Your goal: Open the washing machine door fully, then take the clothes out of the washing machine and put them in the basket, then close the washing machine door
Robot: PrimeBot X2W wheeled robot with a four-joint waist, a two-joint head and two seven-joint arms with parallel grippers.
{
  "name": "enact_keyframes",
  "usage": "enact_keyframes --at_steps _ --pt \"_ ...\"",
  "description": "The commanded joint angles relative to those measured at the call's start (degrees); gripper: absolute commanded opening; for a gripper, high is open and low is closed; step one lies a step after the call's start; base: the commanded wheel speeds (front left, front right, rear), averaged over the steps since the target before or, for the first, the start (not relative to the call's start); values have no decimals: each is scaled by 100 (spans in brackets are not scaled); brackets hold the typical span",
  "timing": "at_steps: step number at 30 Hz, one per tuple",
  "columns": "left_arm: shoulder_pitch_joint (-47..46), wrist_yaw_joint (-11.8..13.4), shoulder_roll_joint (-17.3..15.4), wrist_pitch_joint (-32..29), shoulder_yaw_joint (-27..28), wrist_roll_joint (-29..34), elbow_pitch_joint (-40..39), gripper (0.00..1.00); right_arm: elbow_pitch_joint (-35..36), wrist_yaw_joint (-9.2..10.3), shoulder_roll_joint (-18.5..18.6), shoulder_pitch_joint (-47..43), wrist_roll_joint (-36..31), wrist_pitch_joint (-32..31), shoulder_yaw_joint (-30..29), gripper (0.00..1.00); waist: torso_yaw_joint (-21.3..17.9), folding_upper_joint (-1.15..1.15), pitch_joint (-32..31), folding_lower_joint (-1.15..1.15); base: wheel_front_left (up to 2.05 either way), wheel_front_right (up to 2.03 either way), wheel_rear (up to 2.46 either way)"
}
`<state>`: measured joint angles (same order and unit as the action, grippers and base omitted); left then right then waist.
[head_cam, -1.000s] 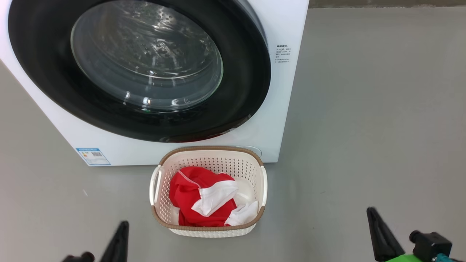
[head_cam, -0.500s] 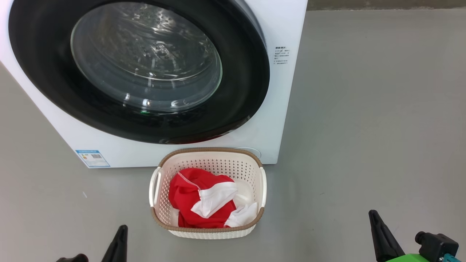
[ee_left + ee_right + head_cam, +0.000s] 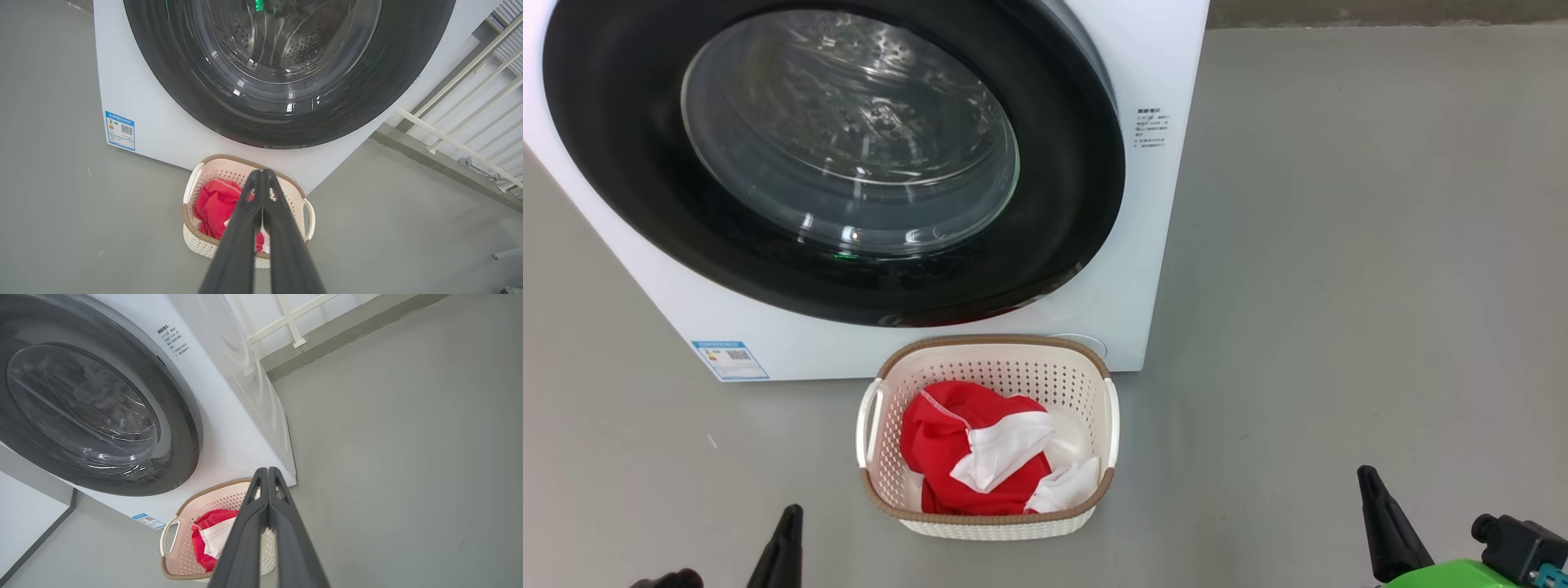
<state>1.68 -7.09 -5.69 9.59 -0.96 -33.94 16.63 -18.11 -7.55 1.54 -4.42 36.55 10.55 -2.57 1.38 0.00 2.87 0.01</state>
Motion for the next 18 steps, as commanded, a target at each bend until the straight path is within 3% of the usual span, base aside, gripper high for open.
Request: enact_keyframes --at_steps 1,18 --pt "-229 -10 -39 -32 116 -174 -149 0 166 2 88 223 240 -30 4 0 -2 0 -5 -1 0 0 0" --pt "-334 -16 17 -326 230 -1245 -170 0 214 2 128 377 1282 -310 -27 0 -28 0 -55 -1 0 0 0"
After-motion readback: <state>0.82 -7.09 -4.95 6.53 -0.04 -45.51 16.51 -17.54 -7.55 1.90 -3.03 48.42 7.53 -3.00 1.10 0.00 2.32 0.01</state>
